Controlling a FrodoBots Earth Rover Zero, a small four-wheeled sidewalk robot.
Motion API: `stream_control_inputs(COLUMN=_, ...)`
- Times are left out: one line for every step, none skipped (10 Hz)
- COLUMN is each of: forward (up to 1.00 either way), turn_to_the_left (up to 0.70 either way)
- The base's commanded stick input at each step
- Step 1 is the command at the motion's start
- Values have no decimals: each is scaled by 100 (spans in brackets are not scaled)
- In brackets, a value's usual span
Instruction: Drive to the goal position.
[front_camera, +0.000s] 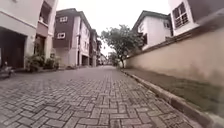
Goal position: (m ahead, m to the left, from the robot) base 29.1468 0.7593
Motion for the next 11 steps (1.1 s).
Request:
stream_control_inputs(forward=50, turn_to_the_left=0)
stream_control_inputs(forward=50, turn_to_the_left=0)
stream_control_inputs(forward=50, turn_to_the_left=0)
stream_control_inputs(forward=50, turn_to_the_left=0)
stream_control_inputs(forward=50, turn_to_the_left=0)
stream_control_inputs(forward=50, turn_to_the_left=0)
stream_control_inputs(forward=50, turn_to_the_left=0)
stream_control_inputs(forward=50, turn_to_the_left=0)
stream_control_inputs(forward=50, turn_to_the_left=0)
stream_control_inputs(forward=50, turn_to_the_left=0)
stream_control_inputs(forward=50, turn_to_the_left=0)
